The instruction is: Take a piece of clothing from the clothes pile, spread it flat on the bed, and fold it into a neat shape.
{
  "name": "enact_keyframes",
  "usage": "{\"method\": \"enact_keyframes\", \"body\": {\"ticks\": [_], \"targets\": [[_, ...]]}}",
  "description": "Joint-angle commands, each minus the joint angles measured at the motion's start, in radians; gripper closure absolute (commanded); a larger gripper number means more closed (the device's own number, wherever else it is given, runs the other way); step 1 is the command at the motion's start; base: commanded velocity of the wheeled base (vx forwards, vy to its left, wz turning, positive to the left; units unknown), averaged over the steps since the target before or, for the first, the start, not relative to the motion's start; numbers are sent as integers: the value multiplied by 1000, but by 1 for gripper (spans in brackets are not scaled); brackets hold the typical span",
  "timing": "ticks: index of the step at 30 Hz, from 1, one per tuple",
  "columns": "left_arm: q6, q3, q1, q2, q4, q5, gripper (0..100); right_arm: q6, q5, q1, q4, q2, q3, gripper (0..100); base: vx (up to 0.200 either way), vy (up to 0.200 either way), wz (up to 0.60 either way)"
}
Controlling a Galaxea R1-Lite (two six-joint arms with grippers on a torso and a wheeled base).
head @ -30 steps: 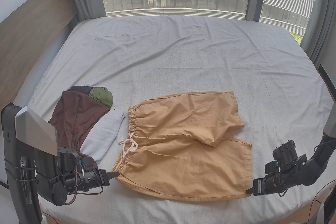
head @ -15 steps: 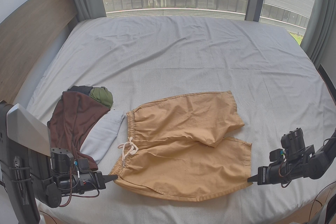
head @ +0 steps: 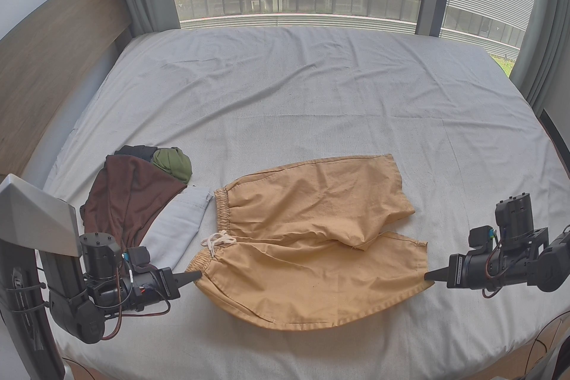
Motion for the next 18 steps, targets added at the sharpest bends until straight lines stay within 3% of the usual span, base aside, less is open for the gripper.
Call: {"method": "enact_keyframes", "body": {"ticks": [1,10,18], "targets": [[-70,-46,-21,-87,-2,13,100,7,0,-4,-3,-73,-31,100,0,0,0],[-122,-101,-42,-101,-2,49,100,50,28,-33,-29,-104,-63,100,0,0,0],[-137,-149,-42,-90,-2,85,100,79,27,-46,-156,-89,-66,100,0,0,0]]}}
